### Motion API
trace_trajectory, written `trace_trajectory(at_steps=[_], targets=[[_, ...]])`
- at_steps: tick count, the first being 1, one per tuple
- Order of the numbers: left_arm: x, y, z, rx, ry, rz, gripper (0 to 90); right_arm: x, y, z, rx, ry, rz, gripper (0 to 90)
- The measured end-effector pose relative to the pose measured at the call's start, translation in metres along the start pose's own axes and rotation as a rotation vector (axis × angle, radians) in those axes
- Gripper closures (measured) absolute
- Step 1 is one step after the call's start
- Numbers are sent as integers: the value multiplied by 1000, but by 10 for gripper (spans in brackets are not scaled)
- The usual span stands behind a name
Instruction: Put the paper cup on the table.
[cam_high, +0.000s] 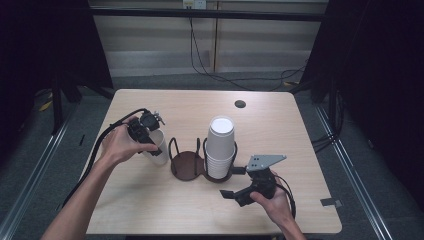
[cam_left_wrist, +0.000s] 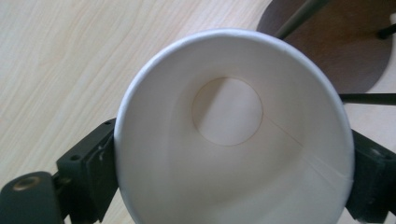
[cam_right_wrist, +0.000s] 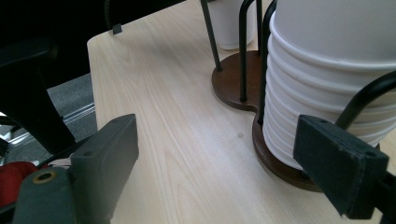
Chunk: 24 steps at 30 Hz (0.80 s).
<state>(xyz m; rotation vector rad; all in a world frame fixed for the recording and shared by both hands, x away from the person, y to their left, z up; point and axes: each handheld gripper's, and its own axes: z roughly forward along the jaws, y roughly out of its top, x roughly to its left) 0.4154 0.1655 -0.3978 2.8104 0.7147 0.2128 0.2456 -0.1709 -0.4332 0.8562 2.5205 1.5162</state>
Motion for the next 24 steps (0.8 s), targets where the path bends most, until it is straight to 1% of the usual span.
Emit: trace_trajectory(at_steps=[1, 2, 3, 4, 6, 8, 9, 12, 13, 14, 15, 17, 18, 19, 21, 22, 24], targets=[[-1, 0, 2, -21, 7, 3, 81, 0, 0, 0, 0, 1, 1, 145], [-1, 0, 2, -21, 7, 3, 79, 0, 0, 0, 0, 0, 1, 145], [0, 1, 2, -24, -2, 14, 79, 0, 0, 0, 0, 0, 1, 145], [0, 1, 4, -36, -24, 7, 73, 0, 0, 0, 5, -2, 2, 145], [0, 2, 4, -33, -28, 3, 69, 0, 0, 0, 5, -3, 4, 145], [1, 1, 6, -31, -35, -11, 62, -1, -1, 1, 9, -1, 4, 145], [1, 1, 6, -35, -25, -14, 62, 0, -1, 1, 8, -1, 4, 145], [-1, 0, 7, -40, -36, -12, 59, 0, -1, 1, 12, -7, 1, 145], [-1, -1, 8, -47, -52, -9, 59, 0, -1, 1, 12, -7, 1, 145], [0, -4, 12, -59, -78, -8, 53, 0, -1, 1, 14, -8, 4, 145], [-1, -6, 14, -71, -85, -6, 52, 0, -1, 1, 14, -10, 5, 145], [0, -6, 15, -71, -85, -4, 51, 0, -1, 1, 15, -13, 5, 145], [1, -10, 17, -94, -79, -3, 51, -1, -1, 2, 16, -22, 10, 145], [1, -12, 18, -96, -85, -3, 49, -2, -1, 2, 16, -23, 13, 145], [1, -14, 19, -79, -74, 5, 54, -2, -2, 2, 17, -30, 14, 145], [1, -14, 19, -79, -74, 5, 70, -2, -2, 2, 17, -30, 14, 145], [2, -17, 22, -78, -99, 4, 77, -2, -2, 2, 17, -29, 14, 145]])
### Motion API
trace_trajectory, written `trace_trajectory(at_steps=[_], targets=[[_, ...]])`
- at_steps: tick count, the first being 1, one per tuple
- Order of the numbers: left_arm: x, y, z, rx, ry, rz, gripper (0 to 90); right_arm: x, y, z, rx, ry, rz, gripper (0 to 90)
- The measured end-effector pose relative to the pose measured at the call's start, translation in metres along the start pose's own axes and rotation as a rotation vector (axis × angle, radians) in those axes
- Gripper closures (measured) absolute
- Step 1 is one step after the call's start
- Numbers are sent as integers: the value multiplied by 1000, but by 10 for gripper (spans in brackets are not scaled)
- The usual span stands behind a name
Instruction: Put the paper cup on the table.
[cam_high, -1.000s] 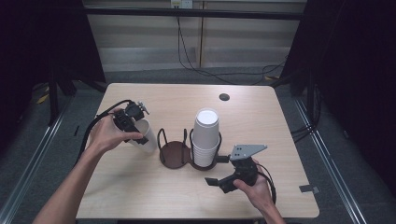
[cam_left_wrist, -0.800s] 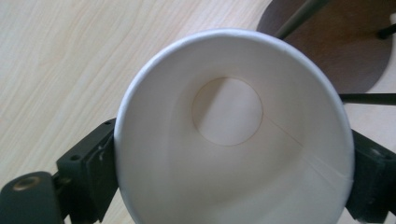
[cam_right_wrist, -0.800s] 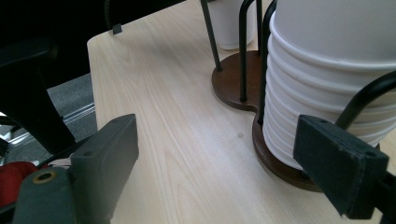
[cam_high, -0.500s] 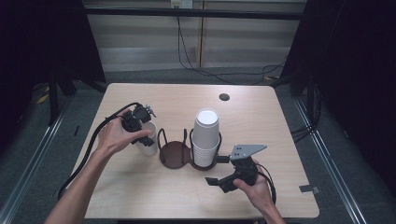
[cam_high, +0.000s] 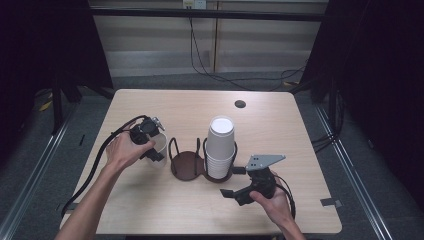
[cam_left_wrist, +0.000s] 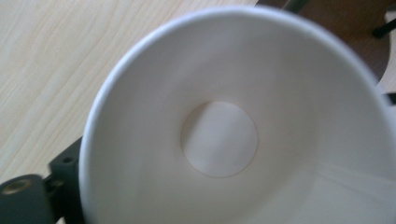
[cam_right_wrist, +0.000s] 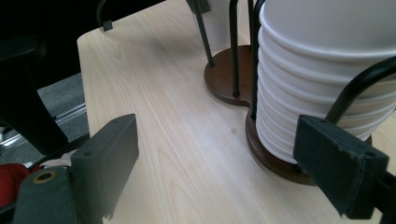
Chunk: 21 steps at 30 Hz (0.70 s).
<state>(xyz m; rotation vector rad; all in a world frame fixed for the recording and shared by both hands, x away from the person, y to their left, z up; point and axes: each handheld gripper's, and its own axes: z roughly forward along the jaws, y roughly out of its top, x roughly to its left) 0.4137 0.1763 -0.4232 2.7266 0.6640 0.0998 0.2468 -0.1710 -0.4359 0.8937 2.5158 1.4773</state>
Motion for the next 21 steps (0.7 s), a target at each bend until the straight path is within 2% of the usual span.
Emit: trace_trajectory(at_steps=[1, 2, 3, 4, 8, 9, 10, 16, 21], targets=[[1, -3, 3, -11, -27, -17, 89, 0, 0, 0, 0, -8, -1, 145], [2, -4, 4, -9, -35, -20, 72, 0, 0, 0, 4, -6, 3, 145], [2, -4, 4, -9, -35, -20, 59, 0, 0, 0, 4, -6, 3, 145], [2, -7, 5, -29, -37, -19, 59, -1, 0, 1, 8, -14, 4, 146], [2, -9, 4, -25, -38, -11, 65, -1, -1, 1, 9, -13, 5, 146], [3, -12, 4, -28, -48, -13, 65, -1, -1, 1, 7, -14, 7, 146], [3, -14, 5, -37, -52, -31, 65, -1, -1, 1, 8, -12, 8, 146], [-1, -24, 3, -43, -34, -12, 81, -2, -1, 0, 7, -15, 9, 146], [-1, -38, -2, -81, -29, -26, 141, -2, -1, 0, 3, -21, 10, 146]])
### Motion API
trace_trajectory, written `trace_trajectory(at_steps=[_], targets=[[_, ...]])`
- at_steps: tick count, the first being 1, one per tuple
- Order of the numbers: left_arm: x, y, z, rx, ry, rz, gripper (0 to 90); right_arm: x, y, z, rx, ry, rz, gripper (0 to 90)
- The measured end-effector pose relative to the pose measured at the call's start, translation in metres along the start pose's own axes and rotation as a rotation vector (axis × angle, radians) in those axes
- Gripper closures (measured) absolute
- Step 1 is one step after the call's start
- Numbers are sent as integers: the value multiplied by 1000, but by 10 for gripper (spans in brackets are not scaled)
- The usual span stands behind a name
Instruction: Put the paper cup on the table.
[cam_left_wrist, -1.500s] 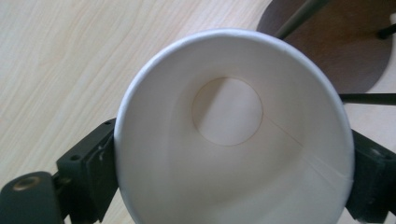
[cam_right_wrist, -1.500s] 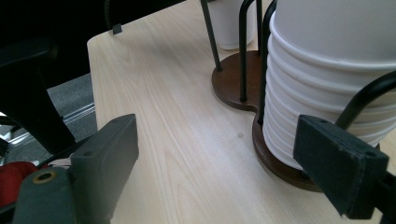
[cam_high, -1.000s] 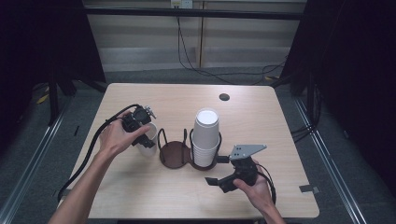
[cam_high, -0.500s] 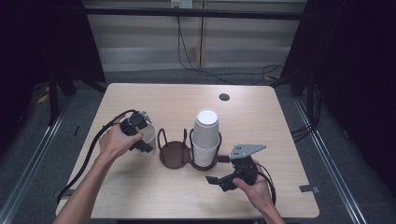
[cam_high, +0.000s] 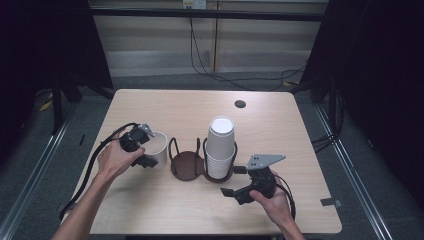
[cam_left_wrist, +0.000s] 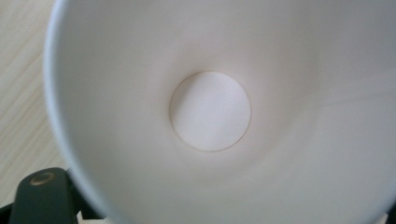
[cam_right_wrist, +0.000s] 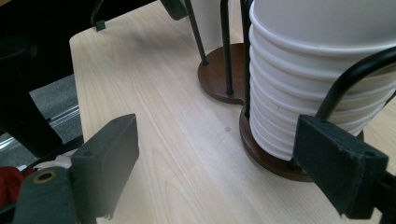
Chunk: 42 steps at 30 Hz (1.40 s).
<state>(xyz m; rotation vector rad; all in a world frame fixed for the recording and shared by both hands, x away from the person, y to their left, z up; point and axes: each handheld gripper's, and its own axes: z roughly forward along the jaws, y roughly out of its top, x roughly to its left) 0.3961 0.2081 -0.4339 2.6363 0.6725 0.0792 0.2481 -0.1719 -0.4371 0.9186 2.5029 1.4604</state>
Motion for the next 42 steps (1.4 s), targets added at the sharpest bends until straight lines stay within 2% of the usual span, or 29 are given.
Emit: trace_trajectory(at_steps=[3, 4, 5, 6, 8, 12, 13, 14, 15, 17, 18, 19, 21, 23, 25, 28, 30, 32, 35, 37, 39, 40, 42], targets=[[0, -4, -3, -7, 4, -4, 153, 0, 0, 0, -2, -2, 2, 146], [-5, -7, -6, -39, 28, -16, 152, -1, 0, -1, -4, -2, 6, 146], [-5, -7, -6, -39, 28, -16, 152, -1, 0, -1, -4, -2, 6, 146], [-6, -10, -8, -56, 5, -21, 153, -1, 0, -1, -5, -3, 9, 146], [-7, -11, -9, -69, 5, -21, 153, -2, 0, -1, -5, -4, 10, 146], [-8, -19, -10, -76, 27, -31, 155, -1, 0, -2, -4, -4, 7, 146], [-8, -25, -9, -97, 34, -49, 155, -1, 0, -2, -4, -7, 6, 146], [-8, -25, -9, -97, 34, -49, 157, -1, 0, -2, -4, -7, 6, 146], [-8, -30, -10, -106, 27, -72, 158, -2, -1, -2, -5, -6, 9, 146], [-7, -33, -11, -109, 23, -72, 159, -2, -1, -2, -3, -9, 10, 146], [-7, -37, -11, -128, 17, -92, 159, -2, -1, -2, -3, -9, 10, 146], [-6, -39, -12, -120, 10, -90, 159, -3, -1, -2, -3, -8, 13, 146], [-7, -44, -13, -136, 16, -107, 160, -3, -1, -2, -3, -10, 12, 146], [-8, -48, -14, -158, -1, -110, 165, -2, -1, -2, -3, -10, 11, 145], [-10, -53, -15, -212, -38, -143, 167, -2, -1, -2, -3, -10, 11, 146], [-13, -58, -17, -237, -34, -149, 196, -2, -1, -2, -2, -12, 11, 146], [-15, -61, -18, -260, -55, -166, 196, -2, -1, -2, -1, -12, 11, 146], [-19, -64, -20, -276, -37, -162, 197, -2, -1, -2, -1, -12, 11, 146], [-25, -69, -22, -307, -39, -157, 205, -3, -2, -2, -1, -14, 12, 145], [-30, -70, -22, -315, -21, -142, 258, -3, -2, -2, 1, -14, 13, 146], [-35, -72, -24, -365, -14, -152, 261, -2, -2, -2, 2, -16, 12, 145], [-38, -73, -25, -387, 3, -155, 261, -2, -2, -2, 3, -17, 12, 146], [-40, -73, -26, -402, 19, -150, 261, -1, -2, -2, 2, -17, 11, 145]])
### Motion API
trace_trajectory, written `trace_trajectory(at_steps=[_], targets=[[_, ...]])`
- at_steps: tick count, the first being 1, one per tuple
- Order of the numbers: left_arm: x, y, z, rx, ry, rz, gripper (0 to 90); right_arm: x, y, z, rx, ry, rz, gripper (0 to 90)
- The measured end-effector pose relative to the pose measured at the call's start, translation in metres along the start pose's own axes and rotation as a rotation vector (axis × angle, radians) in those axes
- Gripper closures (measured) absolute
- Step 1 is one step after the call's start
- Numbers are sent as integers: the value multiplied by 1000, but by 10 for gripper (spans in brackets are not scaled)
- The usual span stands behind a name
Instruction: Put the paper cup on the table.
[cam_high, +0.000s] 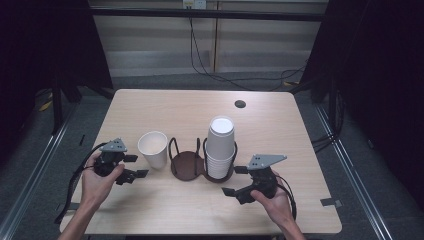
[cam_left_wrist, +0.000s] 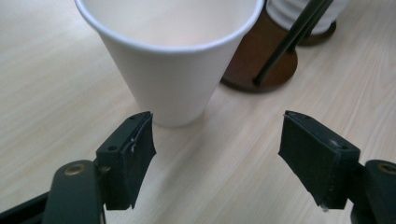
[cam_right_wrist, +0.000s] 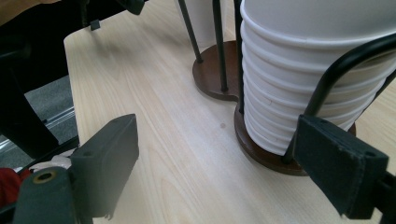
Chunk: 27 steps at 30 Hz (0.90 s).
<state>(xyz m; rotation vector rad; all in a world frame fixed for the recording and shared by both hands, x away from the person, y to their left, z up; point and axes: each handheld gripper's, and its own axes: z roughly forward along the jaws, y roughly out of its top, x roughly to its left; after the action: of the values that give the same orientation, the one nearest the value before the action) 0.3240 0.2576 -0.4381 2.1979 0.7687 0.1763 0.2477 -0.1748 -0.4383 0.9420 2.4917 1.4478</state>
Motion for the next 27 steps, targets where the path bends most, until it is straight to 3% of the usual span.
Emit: trace_trajectory(at_steps=[1, 4, 6, 9, 12, 15, 21, 25, 27], targets=[[-4, -1, -2, -21, 20, 15, 259, 0, 0, -1, -4, -3, 2, 145], [-13, -3, -3, -64, 2, 50, 244, -1, 0, -2, -7, -8, 6, 145], [-21, -6, -5, -93, 13, 74, 243, -1, -1, -2, -10, -11, 6, 145], [-28, -7, -6, -102, -7, 64, 241, -1, -1, -2, -8, -13, 9, 145], [-37, -11, -9, -131, -28, 82, 221, 0, -1, -3, -9, -11, 6, 145], [-43, -13, -12, -148, -52, 72, 177, -1, -1, -4, -12, -15, 10, 145], [-61, -18, -11, -170, -28, 55, 177, 0, -3, -4, -14, -17, 14, 145], [-74, -20, -8, -237, -67, 22, 178, 0, -4, -5, -19, -20, 17, 145], [-79, -20, -4, -242, -66, 29, 178, 0, -5, -6, -23, -23, 19, 146]])
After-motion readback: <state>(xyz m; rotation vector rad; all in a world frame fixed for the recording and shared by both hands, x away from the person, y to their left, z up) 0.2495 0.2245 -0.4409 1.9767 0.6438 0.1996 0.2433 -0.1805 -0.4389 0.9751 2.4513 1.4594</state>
